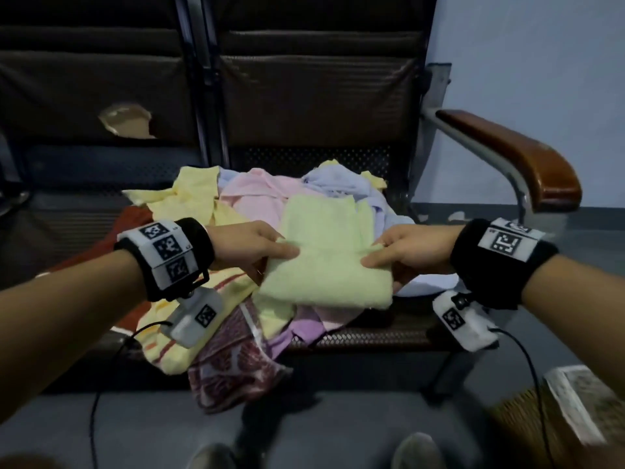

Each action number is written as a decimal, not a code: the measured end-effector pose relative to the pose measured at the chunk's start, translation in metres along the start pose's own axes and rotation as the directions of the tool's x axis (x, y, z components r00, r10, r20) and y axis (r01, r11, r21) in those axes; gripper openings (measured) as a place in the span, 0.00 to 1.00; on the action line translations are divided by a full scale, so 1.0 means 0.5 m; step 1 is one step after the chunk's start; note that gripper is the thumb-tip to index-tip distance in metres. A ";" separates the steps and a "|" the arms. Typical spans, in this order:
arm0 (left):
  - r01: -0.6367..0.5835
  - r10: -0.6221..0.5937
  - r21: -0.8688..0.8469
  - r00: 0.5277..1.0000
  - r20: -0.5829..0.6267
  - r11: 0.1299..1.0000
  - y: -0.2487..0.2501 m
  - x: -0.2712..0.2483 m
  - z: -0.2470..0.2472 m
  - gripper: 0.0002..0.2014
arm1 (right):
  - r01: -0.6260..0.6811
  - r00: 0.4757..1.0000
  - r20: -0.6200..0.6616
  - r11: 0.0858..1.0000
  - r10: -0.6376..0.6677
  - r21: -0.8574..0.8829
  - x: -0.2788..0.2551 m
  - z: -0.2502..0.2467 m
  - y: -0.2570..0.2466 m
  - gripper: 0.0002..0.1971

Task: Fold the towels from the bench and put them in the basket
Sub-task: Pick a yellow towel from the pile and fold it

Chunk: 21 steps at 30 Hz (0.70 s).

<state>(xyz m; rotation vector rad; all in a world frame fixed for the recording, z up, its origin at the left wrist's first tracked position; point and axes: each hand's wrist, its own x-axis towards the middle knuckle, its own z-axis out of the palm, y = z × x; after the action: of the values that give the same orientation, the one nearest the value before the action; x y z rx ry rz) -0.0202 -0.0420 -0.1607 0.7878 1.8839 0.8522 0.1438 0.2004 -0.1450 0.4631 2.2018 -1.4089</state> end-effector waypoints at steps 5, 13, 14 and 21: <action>0.072 -0.073 -0.018 0.995 -0.061 0.997 0.004 0.043 -0.013 0.16 | -0.020 0.992 -0.124 1.000 0.020 0.001 0.053 -0.021 -0.003 0.15; -0.097 0.044 -0.068 0.832 -0.554 0.993 0.022 0.204 -0.046 0.09 | 0.076 0.740 -0.646 0.977 -0.189 -0.199 0.176 -0.053 -0.009 0.22; -0.101 0.050 -0.054 0.806 -0.590 0.993 0.018 0.218 -0.049 0.08 | 0.057 0.716 -0.672 0.975 -0.189 -0.214 0.186 -0.057 -0.012 0.22; -0.114 0.022 -0.092 0.738 -0.674 0.989 -0.024 0.246 -0.057 0.12 | 0.044 0.682 -0.681 0.944 -0.268 -0.328 0.213 -0.044 0.001 0.20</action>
<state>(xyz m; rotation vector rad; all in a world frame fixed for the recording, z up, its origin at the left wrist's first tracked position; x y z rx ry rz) -0.0966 0.0422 -0.2170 0.4923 2.4007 1.4354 0.0512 0.2233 -0.1978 0.8482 3.0948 -1.0375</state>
